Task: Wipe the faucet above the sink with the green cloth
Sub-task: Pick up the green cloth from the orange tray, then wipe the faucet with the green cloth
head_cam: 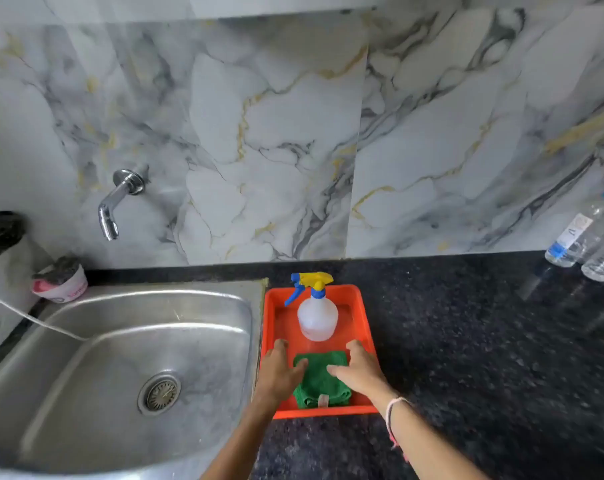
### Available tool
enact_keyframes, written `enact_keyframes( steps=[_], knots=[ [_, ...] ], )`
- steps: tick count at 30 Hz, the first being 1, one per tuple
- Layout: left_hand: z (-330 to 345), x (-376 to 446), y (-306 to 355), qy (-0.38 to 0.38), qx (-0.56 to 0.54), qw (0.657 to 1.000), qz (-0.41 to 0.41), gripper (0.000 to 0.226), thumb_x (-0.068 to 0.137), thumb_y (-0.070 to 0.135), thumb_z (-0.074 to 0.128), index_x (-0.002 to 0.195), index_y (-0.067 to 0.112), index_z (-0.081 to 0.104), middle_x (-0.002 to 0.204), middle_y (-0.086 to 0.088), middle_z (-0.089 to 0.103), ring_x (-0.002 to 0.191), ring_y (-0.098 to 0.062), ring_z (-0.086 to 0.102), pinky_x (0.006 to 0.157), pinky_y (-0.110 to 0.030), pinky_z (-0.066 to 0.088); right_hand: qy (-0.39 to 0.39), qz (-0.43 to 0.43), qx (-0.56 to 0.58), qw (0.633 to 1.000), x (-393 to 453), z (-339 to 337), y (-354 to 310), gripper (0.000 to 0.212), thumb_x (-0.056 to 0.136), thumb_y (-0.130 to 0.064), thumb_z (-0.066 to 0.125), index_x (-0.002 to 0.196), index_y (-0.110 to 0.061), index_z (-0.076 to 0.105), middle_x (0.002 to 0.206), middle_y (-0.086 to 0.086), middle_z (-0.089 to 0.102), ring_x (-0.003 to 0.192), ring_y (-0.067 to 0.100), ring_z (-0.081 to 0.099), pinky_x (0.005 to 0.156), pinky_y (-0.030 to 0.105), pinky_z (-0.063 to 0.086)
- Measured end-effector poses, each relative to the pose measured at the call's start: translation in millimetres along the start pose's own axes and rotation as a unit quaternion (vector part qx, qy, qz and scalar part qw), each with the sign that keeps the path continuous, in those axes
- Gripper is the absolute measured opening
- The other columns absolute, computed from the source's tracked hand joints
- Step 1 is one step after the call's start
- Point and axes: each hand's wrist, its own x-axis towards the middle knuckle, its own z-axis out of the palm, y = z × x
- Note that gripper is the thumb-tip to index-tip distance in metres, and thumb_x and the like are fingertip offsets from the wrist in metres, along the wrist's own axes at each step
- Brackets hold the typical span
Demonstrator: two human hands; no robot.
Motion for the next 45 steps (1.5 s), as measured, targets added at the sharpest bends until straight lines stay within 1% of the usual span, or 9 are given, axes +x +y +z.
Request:
enact_keyframes(
  steps=[6, 10, 12, 22, 30, 35, 38, 41, 45],
  knots=[
    [24.2, 12.7, 3.0, -0.052, 0.008, 0.994, -0.094, 0.059, 0.083, 0.028, 0.086, 0.124, 0.005, 0.051, 0.126, -0.015, 0.061, 0.104, -0.027, 0.059, 0.088, -0.036, 0.055, -0.012, 0.092, 0.130, 0.987, 17.5, 12.1, 10.4, 0.046, 0.074, -0.017, 0.087, 0.113, -0.001, 0.070, 0.114, 0.017, 0.076, 0.106, 0.032, 0.072, 0.090, 0.040, 0.061],
    [19.9, 13.6, -4.3, -0.017, -0.166, 0.974, -0.152, 0.059, 0.076, 0.005, 0.090, 0.126, -0.003, 0.060, 0.115, -0.016, 0.066, 0.103, -0.033, 0.069, 0.082, -0.041, 0.062, -0.042, 0.092, 0.267, 0.958, 20.6, 11.6, 17.0, 0.009, 0.071, -0.010, 0.086, 0.075, -0.008, 0.079, 0.078, 0.009, 0.082, 0.072, 0.023, 0.074, 0.056, 0.025, 0.056],
    [7.6, 5.6, -3.5, -0.024, -0.272, 0.952, -0.138, 0.053, 0.079, -0.002, 0.087, 0.125, -0.004, 0.061, 0.099, -0.011, 0.067, 0.085, -0.029, 0.069, 0.070, -0.037, 0.057, -0.040, 0.055, 0.326, 0.943, 15.9, 5.1, 11.0, 0.009, 0.072, -0.009, 0.085, 0.065, -0.010, 0.080, 0.069, 0.005, 0.082, 0.070, 0.025, 0.076, 0.059, 0.024, 0.055],
    [-152.0, 1.2, -17.5, -0.010, -0.443, 0.896, 0.041, 0.035, 0.078, -0.007, 0.083, 0.109, 0.008, 0.075, 0.109, -0.025, 0.075, 0.097, -0.034, 0.077, 0.080, -0.037, 0.068, -0.170, -0.057, 0.608, 0.773, -32.4, 28.4, -127.7, 0.037, 0.083, -0.012, 0.069, 0.118, -0.003, 0.074, 0.120, 0.027, 0.075, 0.109, 0.044, 0.073, 0.083, 0.053, 0.064],
    [-283.5, 49.6, -71.9, 0.037, -0.344, 0.934, 0.089, 0.045, 0.072, -0.003, 0.090, 0.113, 0.005, 0.072, 0.109, -0.025, 0.075, 0.094, -0.027, 0.072, 0.075, -0.026, 0.065, -0.194, -0.073, 0.551, 0.809, -18.2, 87.3, -264.9, 0.049, 0.070, -0.009, 0.089, 0.117, -0.006, 0.076, 0.125, 0.028, 0.073, 0.114, 0.046, 0.071, 0.103, 0.069, 0.050],
    [-358.6, 91.6, -87.8, 0.158, -0.194, 0.950, 0.186, 0.031, 0.086, 0.023, 0.085, 0.114, 0.014, 0.075, 0.093, 0.006, 0.080, 0.083, -0.001, 0.075, 0.073, -0.014, 0.062, -0.236, -0.029, 0.602, 0.762, 17.1, 117.7, -316.7, 0.048, 0.075, 0.002, 0.082, 0.122, 0.000, 0.072, 0.129, 0.032, 0.070, 0.119, 0.050, 0.067, 0.102, 0.065, 0.053],
    [-421.0, 133.2, -88.2, 0.315, -0.082, 0.907, 0.268, 0.028, 0.098, 0.028, 0.069, 0.124, 0.017, 0.070, 0.114, 0.003, 0.076, 0.099, 0.001, 0.070, 0.088, -0.025, 0.062, -0.216, -0.035, 0.614, 0.758, 35.7, 124.6, -351.5, 0.061, 0.067, 0.019, 0.070, 0.128, 0.008, 0.065, 0.127, 0.034, 0.070, 0.118, 0.050, 0.067, 0.092, 0.054, 0.058],
    [-480.1, 198.8, -83.9, 0.492, 0.076, 0.800, 0.335, 0.041, 0.105, 0.016, 0.058, 0.144, 0.006, 0.059, 0.150, -0.022, 0.056, 0.138, -0.036, 0.054, 0.115, -0.053, 0.048, -0.081, -0.091, 0.570, 0.813, 52.9, 123.8, -397.3, 0.059, 0.072, 0.023, 0.062, 0.127, 0.003, 0.062, 0.119, 0.027, 0.074, 0.112, 0.045, 0.069, 0.091, 0.049, 0.057],
    [-522.3, 288.8, -80.6, 0.536, 0.268, 0.705, 0.379, 0.055, 0.110, 0.023, 0.044, 0.162, 0.011, 0.032, 0.168, -0.024, 0.028, 0.158, -0.038, 0.026, 0.127, -0.052, 0.033, 0.152, -0.348, 0.330, 0.864, 70.8, 111.8, -483.6, 0.058, 0.079, 0.025, 0.057, 0.116, -0.019, 0.067, 0.104, -0.015, 0.077, 0.112, 0.010, 0.071, 0.085, 0.010, 0.054]
  ],
)
